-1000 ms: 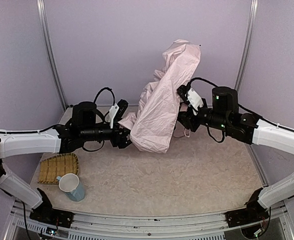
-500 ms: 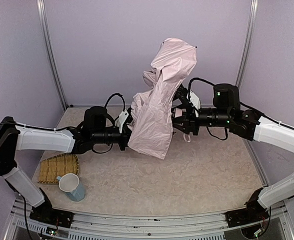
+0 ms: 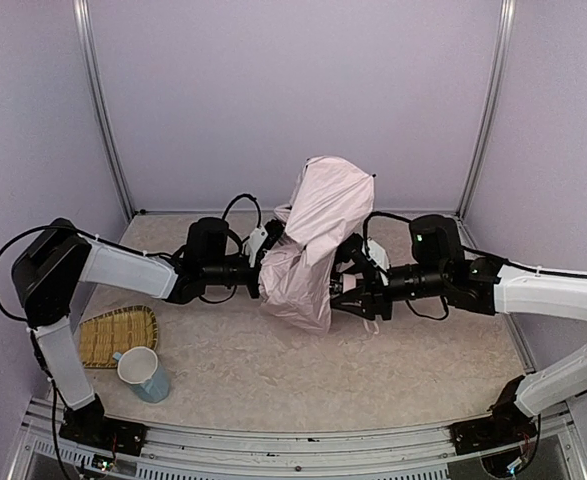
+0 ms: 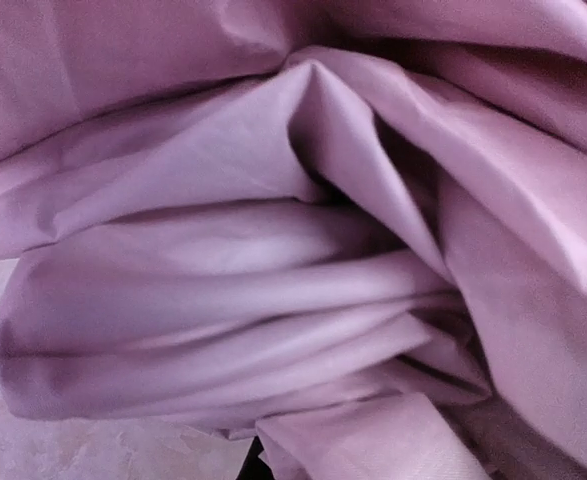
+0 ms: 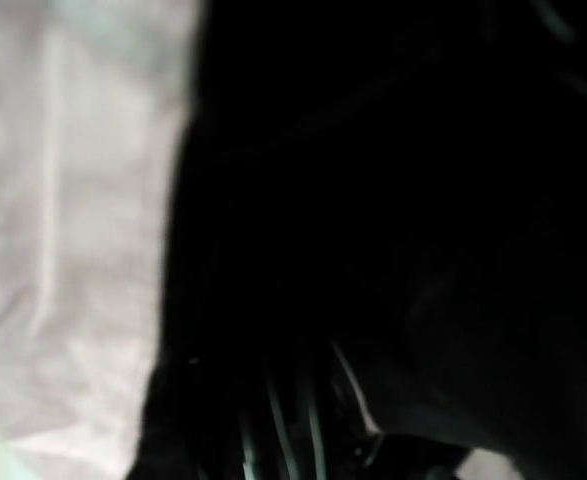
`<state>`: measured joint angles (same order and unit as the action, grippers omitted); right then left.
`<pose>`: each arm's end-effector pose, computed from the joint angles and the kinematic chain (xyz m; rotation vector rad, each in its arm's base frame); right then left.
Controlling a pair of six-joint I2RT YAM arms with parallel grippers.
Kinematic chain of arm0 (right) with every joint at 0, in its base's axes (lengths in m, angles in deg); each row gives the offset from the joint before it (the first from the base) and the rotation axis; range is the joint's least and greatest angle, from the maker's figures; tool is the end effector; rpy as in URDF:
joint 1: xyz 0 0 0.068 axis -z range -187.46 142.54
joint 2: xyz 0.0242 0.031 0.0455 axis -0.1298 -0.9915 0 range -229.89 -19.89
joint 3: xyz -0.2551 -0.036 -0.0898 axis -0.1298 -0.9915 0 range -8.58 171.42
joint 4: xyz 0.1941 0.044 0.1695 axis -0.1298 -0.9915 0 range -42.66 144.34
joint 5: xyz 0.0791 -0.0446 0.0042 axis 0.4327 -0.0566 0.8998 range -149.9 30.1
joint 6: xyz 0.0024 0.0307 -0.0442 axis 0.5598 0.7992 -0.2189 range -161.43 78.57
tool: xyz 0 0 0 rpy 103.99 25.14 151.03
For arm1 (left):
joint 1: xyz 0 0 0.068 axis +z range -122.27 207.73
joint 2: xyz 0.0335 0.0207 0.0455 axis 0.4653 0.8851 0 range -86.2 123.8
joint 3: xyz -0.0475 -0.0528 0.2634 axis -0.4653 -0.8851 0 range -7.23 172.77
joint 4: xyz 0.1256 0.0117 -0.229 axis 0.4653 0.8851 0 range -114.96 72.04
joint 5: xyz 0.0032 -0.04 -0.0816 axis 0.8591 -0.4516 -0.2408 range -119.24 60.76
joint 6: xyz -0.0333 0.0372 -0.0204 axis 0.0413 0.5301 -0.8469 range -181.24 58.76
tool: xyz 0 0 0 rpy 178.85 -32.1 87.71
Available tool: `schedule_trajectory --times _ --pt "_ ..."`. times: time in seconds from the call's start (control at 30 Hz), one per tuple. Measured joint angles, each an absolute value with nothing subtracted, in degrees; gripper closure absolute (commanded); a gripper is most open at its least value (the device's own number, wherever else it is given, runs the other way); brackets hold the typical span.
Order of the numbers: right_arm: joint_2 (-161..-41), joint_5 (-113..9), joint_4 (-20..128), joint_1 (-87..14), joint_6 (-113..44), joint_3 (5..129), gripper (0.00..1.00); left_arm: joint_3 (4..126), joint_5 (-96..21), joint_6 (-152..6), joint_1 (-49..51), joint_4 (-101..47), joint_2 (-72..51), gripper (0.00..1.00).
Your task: Put away the umbrella
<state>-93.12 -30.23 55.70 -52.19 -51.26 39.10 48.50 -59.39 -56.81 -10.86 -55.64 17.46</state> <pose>0.1911 0.2140 0.2718 -1.2329 1.6358 0.9018 0.2946 -0.2580 0.1972 1.0428 1.6224 -0.8965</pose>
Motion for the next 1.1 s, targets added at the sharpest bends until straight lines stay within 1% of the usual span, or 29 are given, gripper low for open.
schedule_trajectory --times 0.2,0.33,0.5,0.57,0.7,0.77,0.83,0.87,1.0,1.1 --pt "-97.31 -32.92 60.45 -54.81 -49.53 33.29 1.0 50.4 -60.31 -56.94 -10.81 -55.64 21.89 1.0" --pt "-101.49 -33.4 66.74 -55.91 -46.69 27.98 1.0 50.42 -60.22 -56.94 -10.81 -55.55 23.18 1.0" --pt "-108.26 -33.86 73.8 -56.65 -42.14 25.55 1.0 50.42 -59.26 -57.31 -10.81 -54.9 25.13 1.0" --pt "-111.24 -33.99 75.24 -56.69 -40.35 25.49 1.0 50.42 -58.49 -57.86 -10.81 -54.92 25.65 0.94" --pt "-115.5 -34.6 74.37 -56.78 -37.99 26.16 1.0 50.42 -55.94 -59.06 -10.81 -55.42 26.96 0.88" --pt "-117.34 -35.28 72.55 -57.02 -37.29 27.47 1.0 50.44 -54.32 -59.48 -10.81 -56.1 27.97 0.83" --pt "-117.93 -36.17 70.63 -57.24 -36.85 28.5 1.0 51.32 -51.94 -59.96 -10.75 -56.54 29.7 0.82" --pt "-117.88 -36.63 69.67 -57.41 -36.72 28.96 1.0 52.6 -50.78 -60.29 -10.62 -56.43 30.99 0.83" --pt "-116.11 -39.74 65.73 -58.11 -36.24 30.01 1.0 58.4 -49.07 -61.12 -9.87 -55.97 34.59 0.96" --pt "-112.7 -42.99 61.21 -58.13 -35.98 30.78 1.0 58.29 -49.25 -61.16 -10.25 -56.62 34.4 0.98"
